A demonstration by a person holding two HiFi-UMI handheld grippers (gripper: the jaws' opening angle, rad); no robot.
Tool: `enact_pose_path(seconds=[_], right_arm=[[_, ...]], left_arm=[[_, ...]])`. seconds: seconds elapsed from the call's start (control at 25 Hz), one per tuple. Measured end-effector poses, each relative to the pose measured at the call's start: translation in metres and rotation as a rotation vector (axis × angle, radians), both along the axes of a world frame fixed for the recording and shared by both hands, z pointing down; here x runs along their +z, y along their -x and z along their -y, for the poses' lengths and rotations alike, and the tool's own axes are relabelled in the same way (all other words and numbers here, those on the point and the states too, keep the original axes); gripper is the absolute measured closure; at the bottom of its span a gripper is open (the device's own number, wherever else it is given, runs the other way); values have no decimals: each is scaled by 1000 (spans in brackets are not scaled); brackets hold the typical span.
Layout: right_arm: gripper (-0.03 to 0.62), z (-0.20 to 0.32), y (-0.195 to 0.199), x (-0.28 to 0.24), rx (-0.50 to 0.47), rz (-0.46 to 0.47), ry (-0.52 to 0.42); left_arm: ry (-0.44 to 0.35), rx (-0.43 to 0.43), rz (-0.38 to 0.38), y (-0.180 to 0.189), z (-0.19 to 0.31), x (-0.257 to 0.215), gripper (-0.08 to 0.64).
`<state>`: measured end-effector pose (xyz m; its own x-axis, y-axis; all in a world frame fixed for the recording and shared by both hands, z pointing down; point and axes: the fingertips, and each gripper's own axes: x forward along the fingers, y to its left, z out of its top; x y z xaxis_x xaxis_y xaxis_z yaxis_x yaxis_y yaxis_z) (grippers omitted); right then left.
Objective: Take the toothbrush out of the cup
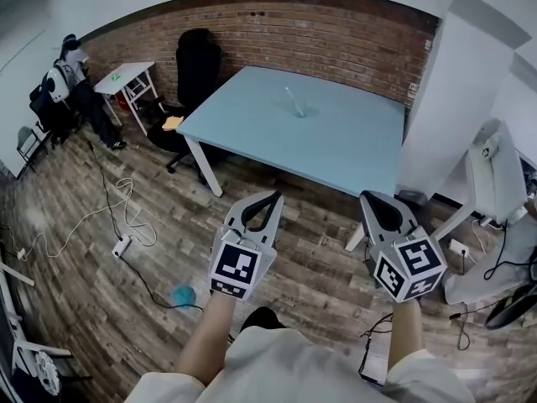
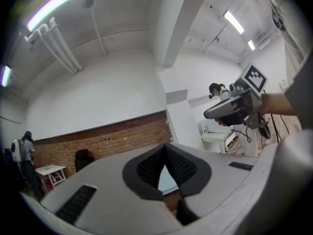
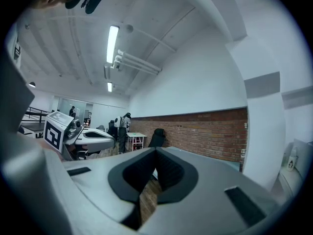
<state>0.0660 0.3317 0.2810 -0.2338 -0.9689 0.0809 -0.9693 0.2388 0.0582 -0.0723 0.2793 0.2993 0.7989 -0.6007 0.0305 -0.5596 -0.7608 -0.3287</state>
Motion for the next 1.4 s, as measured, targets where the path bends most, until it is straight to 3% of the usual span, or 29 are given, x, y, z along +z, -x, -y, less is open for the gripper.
enact_pose_path(seconds=[0.36,0.68,0.96,1.4], right_arm=[[590,36,-31,12,11,-8,6],[591,133,-55,12,49,-24,11],[590,210,-62,2,27,-62,15],[591,297,-70,8,26,-22,40]], left_arm=[[12,-15,-11,-25,46,8,549],[4,21,-5,-50,141,10,549],[7,22,-16,-72,231,-3,549],[35,35,-6,-84,311,-2,549]])
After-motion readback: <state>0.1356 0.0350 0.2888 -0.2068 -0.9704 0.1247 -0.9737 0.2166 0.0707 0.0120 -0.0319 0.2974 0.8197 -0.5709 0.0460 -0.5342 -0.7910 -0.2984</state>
